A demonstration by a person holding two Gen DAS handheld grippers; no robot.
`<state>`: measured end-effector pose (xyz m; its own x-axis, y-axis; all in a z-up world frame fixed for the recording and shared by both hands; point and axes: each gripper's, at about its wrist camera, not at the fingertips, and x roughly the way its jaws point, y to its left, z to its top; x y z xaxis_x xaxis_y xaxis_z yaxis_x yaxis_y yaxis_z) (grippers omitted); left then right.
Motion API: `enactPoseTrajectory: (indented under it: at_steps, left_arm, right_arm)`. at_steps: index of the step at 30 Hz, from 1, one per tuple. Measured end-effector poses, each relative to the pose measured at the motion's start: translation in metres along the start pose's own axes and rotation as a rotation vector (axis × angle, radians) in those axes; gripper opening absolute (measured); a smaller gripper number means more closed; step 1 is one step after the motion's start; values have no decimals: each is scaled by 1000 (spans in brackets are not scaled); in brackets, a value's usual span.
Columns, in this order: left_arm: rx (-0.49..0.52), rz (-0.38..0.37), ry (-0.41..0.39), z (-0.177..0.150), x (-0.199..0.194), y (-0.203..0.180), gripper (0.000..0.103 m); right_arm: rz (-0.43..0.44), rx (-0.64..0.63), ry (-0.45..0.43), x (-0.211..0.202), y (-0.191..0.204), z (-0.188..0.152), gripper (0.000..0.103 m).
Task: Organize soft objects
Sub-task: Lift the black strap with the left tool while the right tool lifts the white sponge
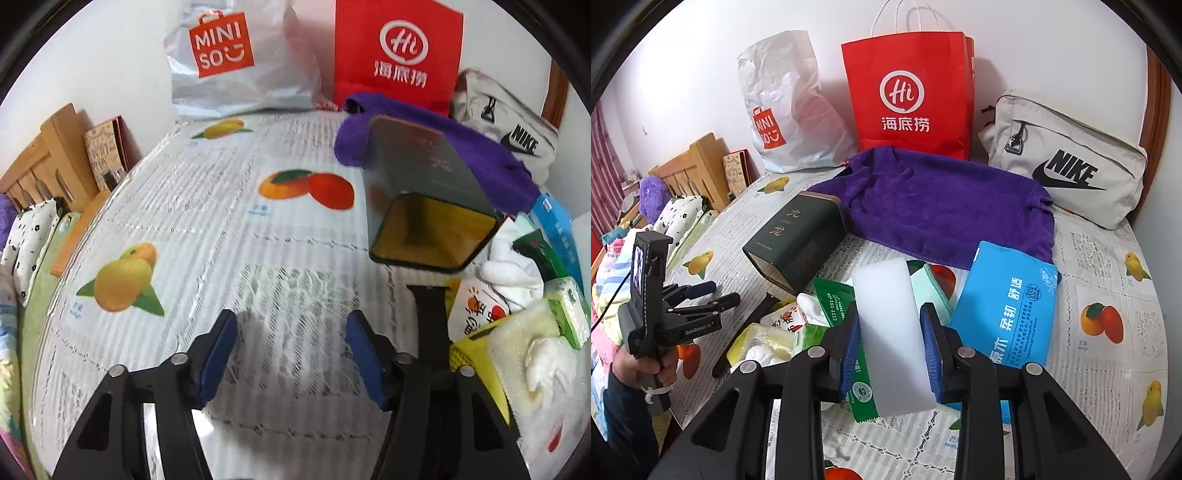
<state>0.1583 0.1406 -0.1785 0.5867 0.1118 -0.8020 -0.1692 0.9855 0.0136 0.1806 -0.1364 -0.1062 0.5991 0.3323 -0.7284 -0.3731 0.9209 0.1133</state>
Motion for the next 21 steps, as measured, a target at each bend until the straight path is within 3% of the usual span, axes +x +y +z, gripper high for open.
enactPoseTrajectory:
  at_steps: [5,6,7,8,19,21]
  left_arm:
    - [-4,13,-28,-1,4,5,74]
    - [-10,9,-24,0,6,7,80]
    - [-16,15,-15,1,9,8,95]
    - [-19,37,0,1,12,8,103]
    - [-34,35,2,0,11,10,103]
    - [-32,12,1,-3,5,13,98]
  right_arm:
    - [0,18,-9,-4,-1,0,32]
    - [-1,17,-9,-5,-1,0,32]
    - [-1,17,-9,-5,0,1,32]
    - [-2,17,-9,-6,0,1,32]
    - [10,22,-6,-3,1,1,32]
    - [16,22,-6,-3,1,1,32]
